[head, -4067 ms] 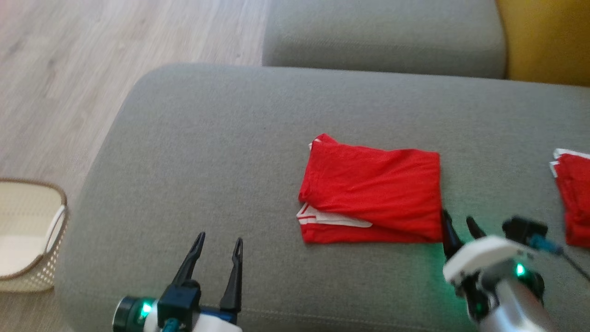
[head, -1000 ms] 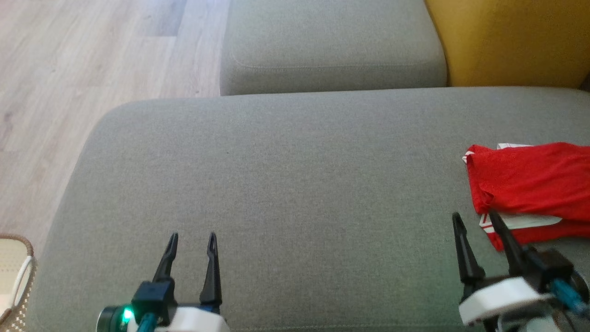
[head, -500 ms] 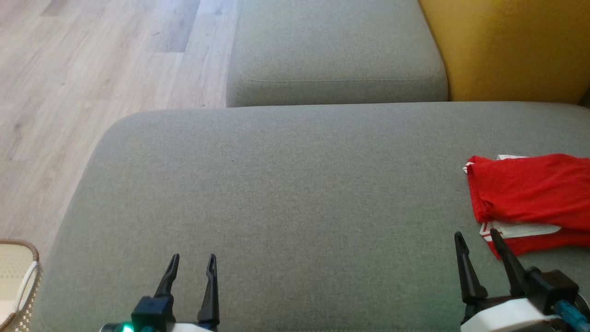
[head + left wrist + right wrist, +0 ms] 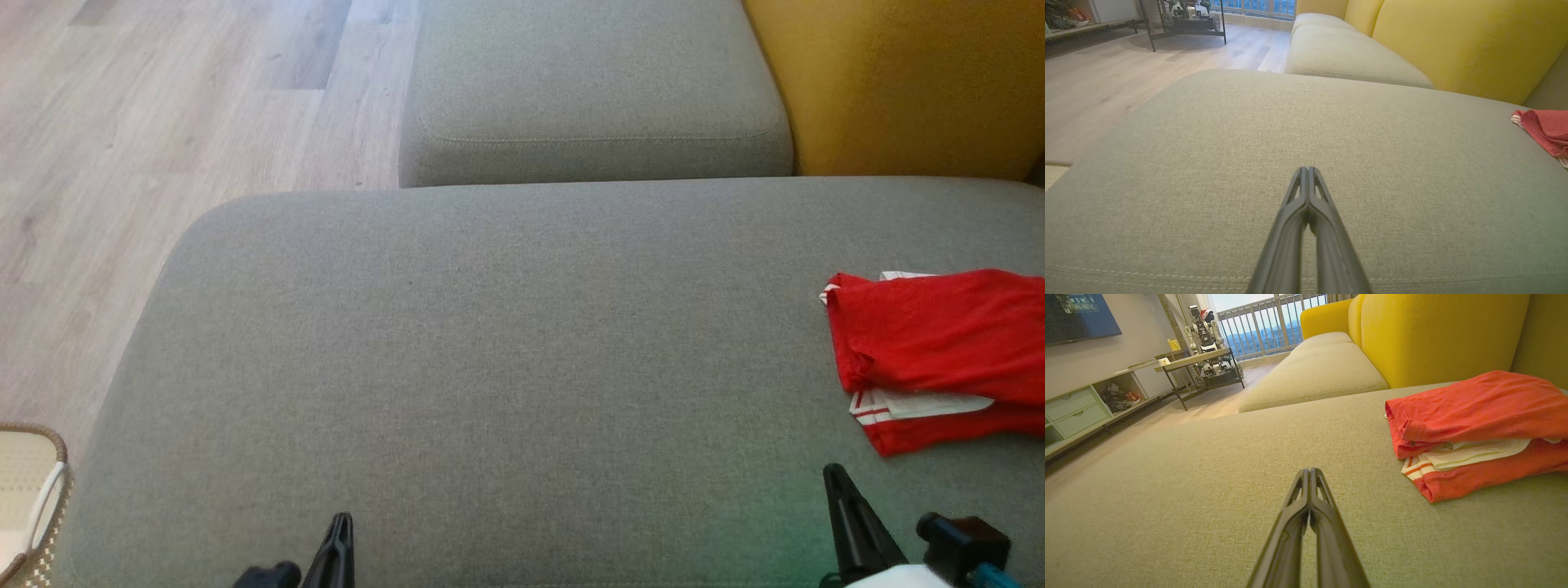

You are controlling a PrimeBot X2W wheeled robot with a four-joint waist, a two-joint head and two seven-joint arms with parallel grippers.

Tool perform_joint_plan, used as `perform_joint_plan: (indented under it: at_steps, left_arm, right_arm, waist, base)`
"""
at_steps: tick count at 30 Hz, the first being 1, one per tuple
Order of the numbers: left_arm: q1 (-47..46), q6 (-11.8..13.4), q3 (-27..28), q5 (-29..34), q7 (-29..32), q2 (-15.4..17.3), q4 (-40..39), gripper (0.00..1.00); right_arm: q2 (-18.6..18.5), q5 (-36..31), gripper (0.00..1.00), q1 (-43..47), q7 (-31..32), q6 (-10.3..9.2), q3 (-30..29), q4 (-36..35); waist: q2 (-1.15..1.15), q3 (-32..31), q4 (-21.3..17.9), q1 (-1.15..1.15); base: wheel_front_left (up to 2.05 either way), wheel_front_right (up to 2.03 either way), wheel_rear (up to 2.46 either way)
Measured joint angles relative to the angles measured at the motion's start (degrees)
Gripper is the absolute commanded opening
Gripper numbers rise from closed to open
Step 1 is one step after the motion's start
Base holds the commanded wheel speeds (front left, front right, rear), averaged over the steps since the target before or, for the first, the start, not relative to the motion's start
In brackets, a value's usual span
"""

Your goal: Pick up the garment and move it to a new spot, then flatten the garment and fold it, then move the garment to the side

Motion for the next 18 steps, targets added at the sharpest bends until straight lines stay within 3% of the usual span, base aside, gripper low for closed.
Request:
perform_joint_plan:
  at_steps: [18]
  left_arm:
    - [-2.31,-2.02,1.98,-12.92,2.49,0.19,0.88,0.00]
  right_arm:
    - [0.00,12.02,0.00,-1.81,2.94,0.00,-0.46,0.11]
  waist:
    - [0.00,1.23,-0.72,0.00]
  base:
    - [0.00,0.00,0.00]
